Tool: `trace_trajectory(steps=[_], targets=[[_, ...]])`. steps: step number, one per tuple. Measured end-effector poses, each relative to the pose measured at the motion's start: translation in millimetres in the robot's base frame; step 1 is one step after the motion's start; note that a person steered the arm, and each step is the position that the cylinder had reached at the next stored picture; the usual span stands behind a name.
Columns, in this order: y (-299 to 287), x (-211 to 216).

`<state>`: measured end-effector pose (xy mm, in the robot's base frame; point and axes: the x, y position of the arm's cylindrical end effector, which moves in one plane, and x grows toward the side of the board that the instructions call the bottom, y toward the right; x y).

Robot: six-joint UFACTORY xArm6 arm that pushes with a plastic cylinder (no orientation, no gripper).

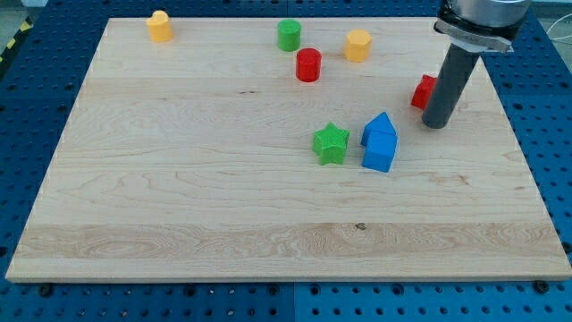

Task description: Slide the red star towards the top right

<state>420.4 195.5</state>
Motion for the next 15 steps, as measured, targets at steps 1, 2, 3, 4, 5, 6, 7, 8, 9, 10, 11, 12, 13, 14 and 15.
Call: trace_trajectory(steps=[1,2,3,4,5,6,7,8,9,10,11,12,13,14,15], targets=[[0.2,-5.7],[0.2,-21.6],[0.2,-41.8],[0.2,-61.8],[0.2,-86.3],[0.2,-110.0],[0.4,-114.5],[-0.7,-114.5],[-12.9,-116.0],[-31.0,-117.7],[-37.0,-130.4],[-33.7,-154.3],[-12.3,-162.6],[0.9,-161.8],[0.9,-149.3]])
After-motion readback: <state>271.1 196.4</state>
